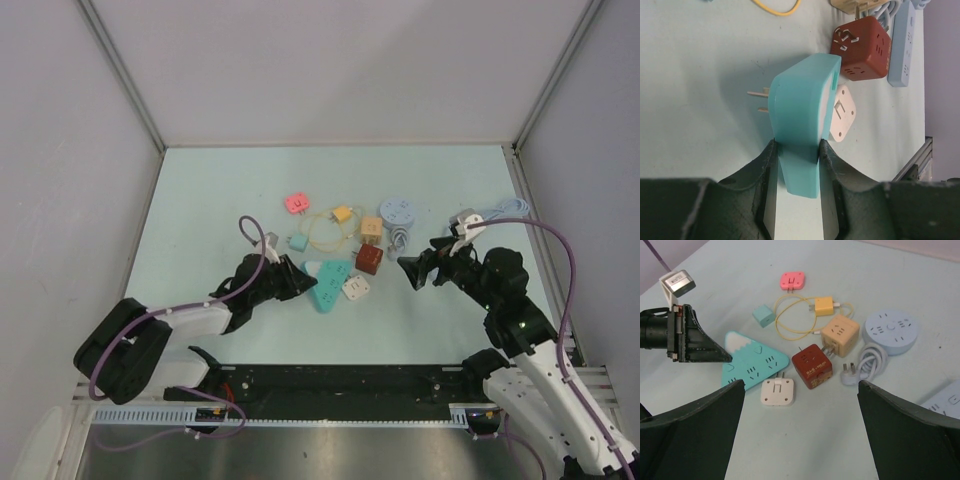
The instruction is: Insert the plug
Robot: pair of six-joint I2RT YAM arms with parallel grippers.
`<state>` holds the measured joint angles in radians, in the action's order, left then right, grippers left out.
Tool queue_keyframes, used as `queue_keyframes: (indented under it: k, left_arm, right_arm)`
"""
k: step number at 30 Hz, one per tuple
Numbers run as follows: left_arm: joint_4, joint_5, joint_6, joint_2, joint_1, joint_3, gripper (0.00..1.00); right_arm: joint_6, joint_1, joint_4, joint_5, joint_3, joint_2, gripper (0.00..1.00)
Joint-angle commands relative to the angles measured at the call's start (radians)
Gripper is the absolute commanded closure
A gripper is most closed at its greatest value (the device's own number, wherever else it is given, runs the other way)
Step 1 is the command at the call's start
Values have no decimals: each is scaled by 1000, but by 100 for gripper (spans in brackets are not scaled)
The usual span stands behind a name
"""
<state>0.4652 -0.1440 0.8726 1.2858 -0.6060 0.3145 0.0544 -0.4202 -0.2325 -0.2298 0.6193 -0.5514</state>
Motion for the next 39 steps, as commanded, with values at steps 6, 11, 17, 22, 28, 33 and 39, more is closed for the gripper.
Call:
queue_keyframes:
  k: [6, 11, 17, 22, 28, 33, 39]
  left_arm:
    - [-293, -23, -119, 96, -8, -12, 89]
    - [-333, -23, -130, 107, -9, -22, 80]
    - [-489, 27, -190, 44, -3, 23, 70]
    - [-608, 57, -236, 14, 28, 60, 62]
    - [-632, 60, -251, 38, 66, 98, 55]
    - [-654, 69, -273, 60, 68, 149, 45]
    - [-666, 92, -294, 33, 69, 199, 31]
  right_arm:
    - [68, -9, 27, -31, 14, -134, 0]
    - [75, -11, 42, -116, 14, -295, 0]
    - [51, -54, 139, -97, 14, -479, 0]
    - [9, -58, 222, -52, 16, -587, 0]
    - [-8, -39, 331, -45, 16, -722, 0]
    - [-21, -15, 398, -75, 20, -785, 0]
    - [-37, -11, 426, -115, 51, -858, 2]
